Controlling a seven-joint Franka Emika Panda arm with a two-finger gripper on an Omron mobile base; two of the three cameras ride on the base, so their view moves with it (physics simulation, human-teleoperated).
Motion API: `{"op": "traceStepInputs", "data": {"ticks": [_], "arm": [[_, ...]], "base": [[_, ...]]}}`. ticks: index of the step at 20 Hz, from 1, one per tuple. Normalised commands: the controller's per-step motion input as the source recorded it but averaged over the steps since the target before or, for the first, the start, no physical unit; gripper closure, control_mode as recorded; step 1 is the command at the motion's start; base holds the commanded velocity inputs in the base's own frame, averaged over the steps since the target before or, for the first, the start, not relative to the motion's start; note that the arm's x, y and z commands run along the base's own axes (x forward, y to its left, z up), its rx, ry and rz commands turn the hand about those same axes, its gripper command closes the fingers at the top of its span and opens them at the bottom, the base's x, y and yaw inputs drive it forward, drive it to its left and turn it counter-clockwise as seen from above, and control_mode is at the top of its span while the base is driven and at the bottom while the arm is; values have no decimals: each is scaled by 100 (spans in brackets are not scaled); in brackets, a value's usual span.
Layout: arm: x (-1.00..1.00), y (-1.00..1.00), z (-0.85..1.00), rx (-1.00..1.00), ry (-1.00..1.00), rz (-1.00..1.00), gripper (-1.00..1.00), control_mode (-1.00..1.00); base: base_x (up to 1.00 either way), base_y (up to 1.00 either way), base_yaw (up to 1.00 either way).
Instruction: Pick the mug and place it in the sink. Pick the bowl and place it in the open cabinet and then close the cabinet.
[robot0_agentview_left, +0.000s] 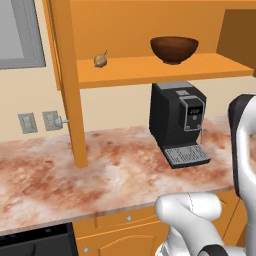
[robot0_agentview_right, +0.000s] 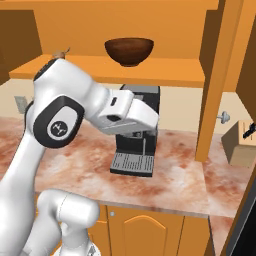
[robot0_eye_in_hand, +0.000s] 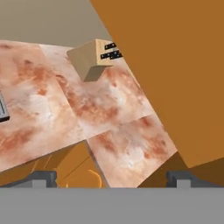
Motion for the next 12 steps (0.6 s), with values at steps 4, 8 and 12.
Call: {"op": "traceStepInputs", "data": {"ticks": [4, 8, 12], "arm": [[-32, -26, 0, 1, 0, -9, -100, -100], [-29, -15, 0, 0, -1, -7, -100, -100], [-17, -10, 0, 0, 0, -5, -100, -100]], "base": [[0, 0, 0], [0, 0, 0], [0, 0, 0]]}}
